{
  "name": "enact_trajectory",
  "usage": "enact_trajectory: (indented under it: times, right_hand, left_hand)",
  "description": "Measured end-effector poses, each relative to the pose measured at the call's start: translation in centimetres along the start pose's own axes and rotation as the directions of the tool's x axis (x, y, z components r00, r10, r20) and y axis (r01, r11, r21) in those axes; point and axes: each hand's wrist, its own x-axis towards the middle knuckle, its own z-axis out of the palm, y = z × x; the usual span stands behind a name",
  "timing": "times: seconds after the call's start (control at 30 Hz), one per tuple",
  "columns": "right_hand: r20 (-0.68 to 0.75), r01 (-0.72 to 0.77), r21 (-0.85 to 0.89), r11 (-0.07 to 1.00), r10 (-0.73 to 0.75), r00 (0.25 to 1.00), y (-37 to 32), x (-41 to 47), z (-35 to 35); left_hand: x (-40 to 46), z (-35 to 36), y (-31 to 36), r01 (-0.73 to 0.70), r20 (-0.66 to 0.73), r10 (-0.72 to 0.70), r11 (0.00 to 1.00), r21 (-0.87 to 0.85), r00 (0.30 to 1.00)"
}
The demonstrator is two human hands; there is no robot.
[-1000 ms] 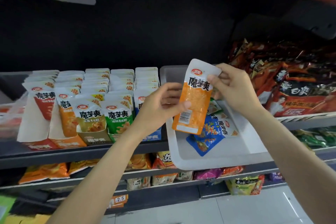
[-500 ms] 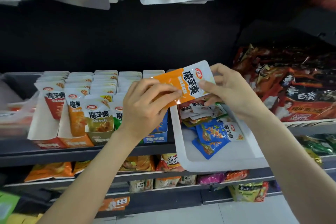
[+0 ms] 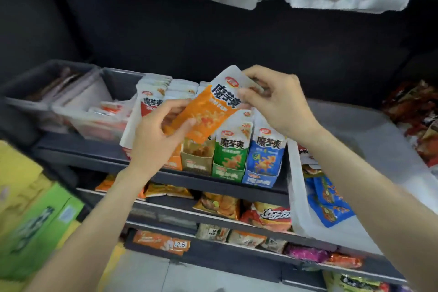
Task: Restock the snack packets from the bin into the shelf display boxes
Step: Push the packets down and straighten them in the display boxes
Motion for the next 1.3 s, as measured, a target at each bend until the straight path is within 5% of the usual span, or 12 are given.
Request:
enact_trajectory:
  times: [0.17, 0.33, 0.47, 0.67, 0.77, 0.83, 0.93, 1.0, 1.1, 1.2, 1.3]
  right_hand:
    - [-0.015, 0.169, -0.204, 0.964, -0.175, 0.984, -0.9, 5.0, 6.9]
    - [0.042, 0.220, -0.361, 0.906, -0.220, 0.975, -0.8, 7.8, 10.6]
    - [0.222, 0.242, -0.562, 0.791, -0.138, 0.965, 0.3, 8.5, 11.4]
    - [0.412, 0.317, -0.785, 0.533, 0.066, 0.909, 0.3, 8.7, 13.1]
    - [0.392, 0.299, -0.797, 0.524, 0.073, 0.917, 0.9, 9.1, 13.9]
    - [0.324, 0.221, -0.762, 0.609, 0.064, 0.944, 1.2, 9.5, 13.6]
    - [0.202, 0.101, -0.618, 0.779, 0.034, 0.979, 1.2, 8.8, 11.4]
    - [0.099, 0.077, -0.519, 0.851, -0.030, 0.995, 1.0, 6.9, 8.9]
    - [-0.054, 0.072, -0.468, 0.881, -0.110, 0.992, 1.0, 2.3, 4.2]
    - [-0.173, 0.040, -0.589, 0.807, -0.174, 0.970, 2.1, -3.1, -1.2]
    - [-0.190, -0.023, -0.724, 0.690, -0.167, 0.967, 4.4, -7.6, -6.2]
  left_hand:
    - [0.8, -3.1, -4.6, 0.188, -0.131, -0.178, 0.980, 0.065, 0.975]
    - [1.7, -3.7, -8.5, 0.225, -0.104, -0.205, 0.942, 0.248, 0.973]
    - [1.4, -2.9, -10.2, 0.141, 0.042, -0.172, 0.908, 0.395, 0.984]
    - [1.2, -2.7, -10.3, 0.188, 0.061, -0.226, 0.910, 0.368, 0.972]
    - [1.4, -2.6, -10.5, 0.208, 0.074, -0.252, 0.906, 0.368, 0.965]
    - [1.5, -2.5, -10.8, 0.221, 0.065, -0.261, 0.906, 0.360, 0.963]
    - [1.5, -2.3, -10.4, 0.158, -0.048, -0.151, 0.913, 0.376, 0.987]
    - [1.4, -2.2, -8.8, 0.003, -0.188, 0.053, 0.958, 0.288, 0.981]
    - [1.3, -1.3, -4.7, -0.324, -0.343, 0.351, 0.936, 0.136, 0.871]
    - [1.5, 1.2, -0.6, -0.476, -0.234, 0.456, 0.879, -0.032, 0.858]
    - [1.4, 5.3, 3.1, -0.520, 0.033, 0.525, 0.849, -0.090, 0.851]
